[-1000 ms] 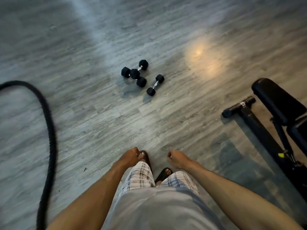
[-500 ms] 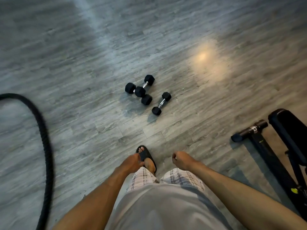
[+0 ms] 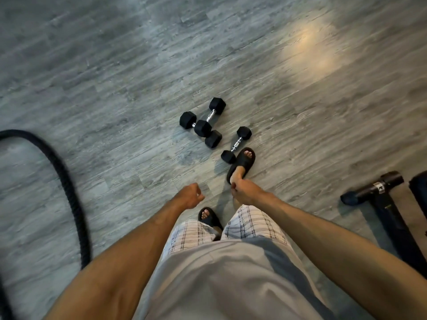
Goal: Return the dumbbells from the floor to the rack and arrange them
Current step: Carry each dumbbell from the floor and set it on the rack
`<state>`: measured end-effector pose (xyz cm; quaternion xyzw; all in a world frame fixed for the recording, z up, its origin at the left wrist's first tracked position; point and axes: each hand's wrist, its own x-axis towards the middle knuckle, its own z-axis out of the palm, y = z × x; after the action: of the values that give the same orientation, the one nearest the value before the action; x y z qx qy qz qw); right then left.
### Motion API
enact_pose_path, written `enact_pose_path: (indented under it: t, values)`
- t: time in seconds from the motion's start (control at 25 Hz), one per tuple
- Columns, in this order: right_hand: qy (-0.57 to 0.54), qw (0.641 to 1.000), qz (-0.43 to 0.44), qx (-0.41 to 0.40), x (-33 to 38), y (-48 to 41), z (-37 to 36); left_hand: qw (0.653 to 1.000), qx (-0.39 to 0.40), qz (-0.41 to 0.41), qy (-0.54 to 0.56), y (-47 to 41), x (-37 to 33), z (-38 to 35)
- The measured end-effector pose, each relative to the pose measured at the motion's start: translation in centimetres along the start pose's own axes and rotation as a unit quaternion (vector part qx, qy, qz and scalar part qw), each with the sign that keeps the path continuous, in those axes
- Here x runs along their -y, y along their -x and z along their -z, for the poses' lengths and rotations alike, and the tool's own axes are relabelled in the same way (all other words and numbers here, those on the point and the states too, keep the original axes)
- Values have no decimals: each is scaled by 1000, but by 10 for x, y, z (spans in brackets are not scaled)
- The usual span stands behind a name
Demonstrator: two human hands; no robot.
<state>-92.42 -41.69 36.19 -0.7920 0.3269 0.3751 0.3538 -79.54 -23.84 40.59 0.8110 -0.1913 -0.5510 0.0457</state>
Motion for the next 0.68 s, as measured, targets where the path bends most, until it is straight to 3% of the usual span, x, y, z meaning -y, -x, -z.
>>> enact_pose_path:
  t: [0.2,0.36,0.68]
  values:
    - [56,994,75,64,33,-79,78,996,-1,49,72,-71,-46,62]
    - [66,990,104,65,43,-150,116,993,-20,48,105,-136,-74,100]
    - [4,994,72,82,44,-314,122,985,-27,80,152,-305,-74,125]
